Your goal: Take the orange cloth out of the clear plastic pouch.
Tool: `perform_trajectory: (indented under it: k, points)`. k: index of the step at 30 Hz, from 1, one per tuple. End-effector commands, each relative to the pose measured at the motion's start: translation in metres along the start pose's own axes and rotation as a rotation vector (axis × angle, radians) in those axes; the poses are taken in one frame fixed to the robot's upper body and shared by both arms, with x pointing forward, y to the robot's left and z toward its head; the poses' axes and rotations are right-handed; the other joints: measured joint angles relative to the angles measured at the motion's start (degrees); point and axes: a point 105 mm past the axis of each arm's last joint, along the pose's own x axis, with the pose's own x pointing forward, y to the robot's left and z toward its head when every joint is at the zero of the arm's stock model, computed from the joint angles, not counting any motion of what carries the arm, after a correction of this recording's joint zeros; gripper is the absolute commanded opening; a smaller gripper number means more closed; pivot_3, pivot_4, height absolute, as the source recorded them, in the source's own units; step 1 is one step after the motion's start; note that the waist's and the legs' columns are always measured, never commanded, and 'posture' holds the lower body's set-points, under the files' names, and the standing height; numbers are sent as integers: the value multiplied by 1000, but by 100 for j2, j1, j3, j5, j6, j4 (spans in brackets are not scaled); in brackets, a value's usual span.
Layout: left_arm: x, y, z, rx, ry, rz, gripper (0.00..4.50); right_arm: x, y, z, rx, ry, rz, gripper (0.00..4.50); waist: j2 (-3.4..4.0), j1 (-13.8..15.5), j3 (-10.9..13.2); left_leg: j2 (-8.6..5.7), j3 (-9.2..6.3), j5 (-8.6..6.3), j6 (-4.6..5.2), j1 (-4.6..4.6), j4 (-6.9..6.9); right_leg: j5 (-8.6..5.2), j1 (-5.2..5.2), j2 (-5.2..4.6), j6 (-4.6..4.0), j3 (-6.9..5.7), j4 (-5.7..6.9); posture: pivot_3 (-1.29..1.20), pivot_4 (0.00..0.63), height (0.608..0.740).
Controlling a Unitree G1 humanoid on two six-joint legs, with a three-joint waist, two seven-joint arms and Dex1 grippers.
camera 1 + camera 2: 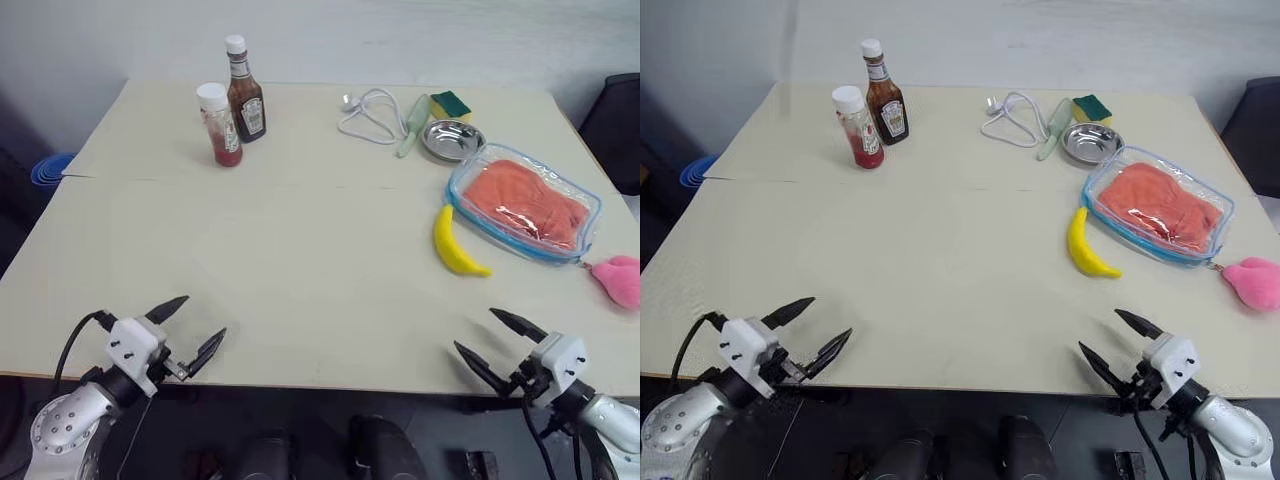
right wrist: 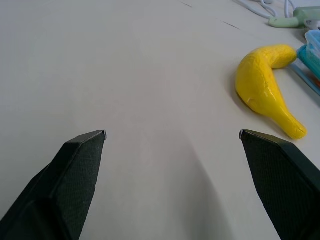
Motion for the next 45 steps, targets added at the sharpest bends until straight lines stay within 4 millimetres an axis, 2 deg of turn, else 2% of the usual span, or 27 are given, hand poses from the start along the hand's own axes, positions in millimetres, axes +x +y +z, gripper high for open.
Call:
perform_trajectory:
  k: [1,6,10,33,35,38,42,45]
  points:
    - [1,-4,2,11,10,-38,4493,1,-1,13,-30,-48,-9,4500,0,-9,0,0,1,0,0,0,0,0,0,0,0,0,0,0,150,740]
    - [-1,-23,4,-69,-14,-200,4493,2,-1,13,-32,-58,-15,4500,1,-12,0,1,2,3,-7,2,-1,0,-1,1,0,0,2,0,150,740]
    - [-1,-15,11,-87,-64,-149,4493,3,-1,13,-28,-61,-16,4500,1,-5,1,1,1,3,-7,2,0,0,-1,0,-1,1,2,0,150,740]
    - [6,-29,22,-109,-105,-273,4493,10,1,14,-10,-69,-20,4500,2,-7,1,0,1,5,-9,3,0,0,-1,1,-1,0,7,0,150,740]
    - [6,-29,23,-106,-106,-272,4493,17,-1,20,-6,-79,-4,4500,2,-11,1,0,1,6,-9,4,0,0,-1,1,0,0,7,0,150,740]
    - [10,-31,29,-90,-116,-296,4493,39,-20,34,3,-78,-27,4500,1,-37,1,0,2,7,-10,4,5,0,-1,1,-1,1,12,0,150,740]
    - [18,-42,51,-143,-172,-384,4493,81,-50,54,65,-23,-61,4500,5,-37,4,1,2,11,-15,6,8,0,-4,1,-1,2,21,0,150,740]
    - [23,-52,62,-152,-191,-444,4493,101,-53,52,67,61,8,4500,13,-14,6,0,0,14,-18,3,7,-1,-9,0,-1,2,23,0,150,740]
